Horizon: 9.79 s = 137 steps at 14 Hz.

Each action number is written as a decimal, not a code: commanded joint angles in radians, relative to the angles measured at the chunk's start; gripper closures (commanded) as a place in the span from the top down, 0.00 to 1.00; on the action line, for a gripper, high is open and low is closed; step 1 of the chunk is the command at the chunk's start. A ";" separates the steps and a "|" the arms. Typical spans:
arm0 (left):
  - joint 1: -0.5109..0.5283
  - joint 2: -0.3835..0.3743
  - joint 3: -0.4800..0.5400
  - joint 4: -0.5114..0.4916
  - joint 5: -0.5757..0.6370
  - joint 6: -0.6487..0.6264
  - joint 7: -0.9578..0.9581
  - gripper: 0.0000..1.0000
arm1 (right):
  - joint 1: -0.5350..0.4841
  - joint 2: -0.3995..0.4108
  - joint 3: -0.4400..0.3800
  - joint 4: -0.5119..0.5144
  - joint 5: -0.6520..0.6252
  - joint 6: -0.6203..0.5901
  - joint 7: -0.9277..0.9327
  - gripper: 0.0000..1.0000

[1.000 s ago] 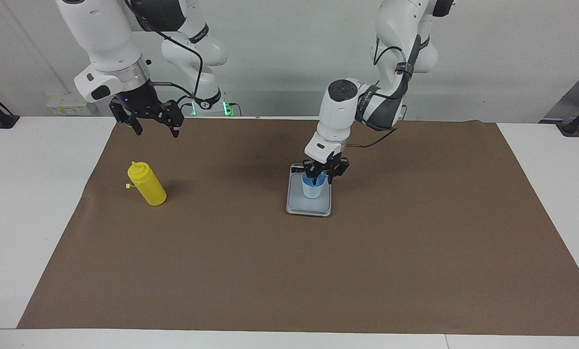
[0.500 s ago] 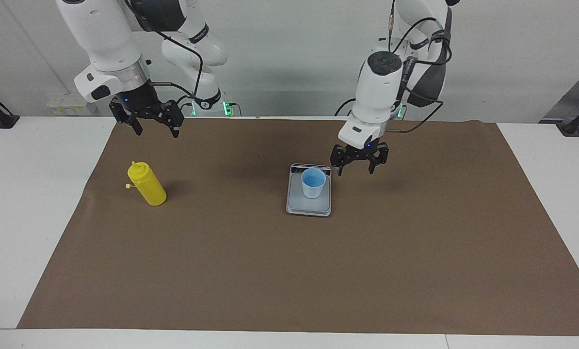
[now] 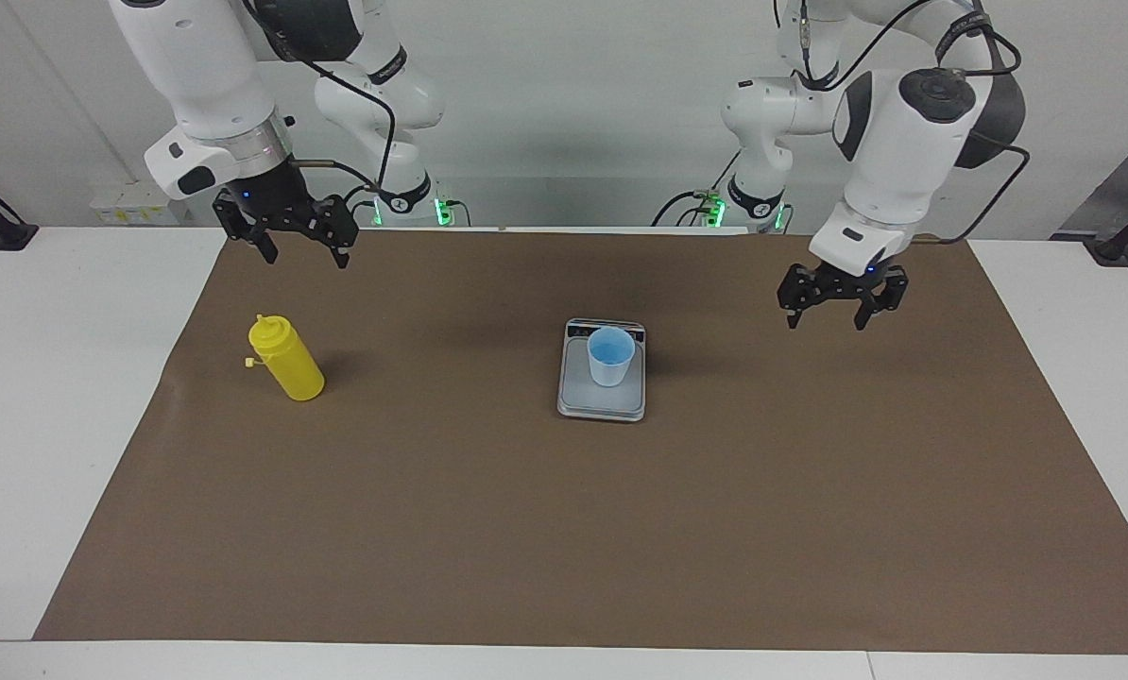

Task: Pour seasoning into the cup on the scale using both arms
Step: 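Open the left gripper and withdraw it from the cup, then lower the right gripper around the yellow squeeze bottle, then grasp the yellow bottle with the right gripper and lift it, then tilt the yellow bottle over the cup with the right gripper, then turn the bottle upright and carry it back with the right gripper, then set the yellow bottle down and open the right gripper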

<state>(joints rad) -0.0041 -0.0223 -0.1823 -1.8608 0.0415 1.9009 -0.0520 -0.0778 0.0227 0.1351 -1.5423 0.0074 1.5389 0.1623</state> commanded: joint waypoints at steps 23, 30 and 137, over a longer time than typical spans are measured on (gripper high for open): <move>0.138 -0.008 0.003 0.267 -0.094 -0.315 0.133 1.00 | -0.442 0.364 0.003 -0.024 0.210 0.161 0.338 1.00; 0.122 -0.021 0.001 0.255 -0.042 -0.338 0.158 1.00 | -0.462 0.458 0.005 -0.114 0.417 0.090 0.417 1.00; 0.133 -0.024 0.000 0.250 -0.043 -0.332 0.116 1.00 | -0.372 0.232 0.006 -0.447 0.678 0.216 0.623 1.00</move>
<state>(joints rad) 0.1224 -0.0221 -0.1791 -1.5840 -0.0184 1.5709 0.0733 -0.4470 0.2737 0.1325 -1.9896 0.6670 1.7491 0.8119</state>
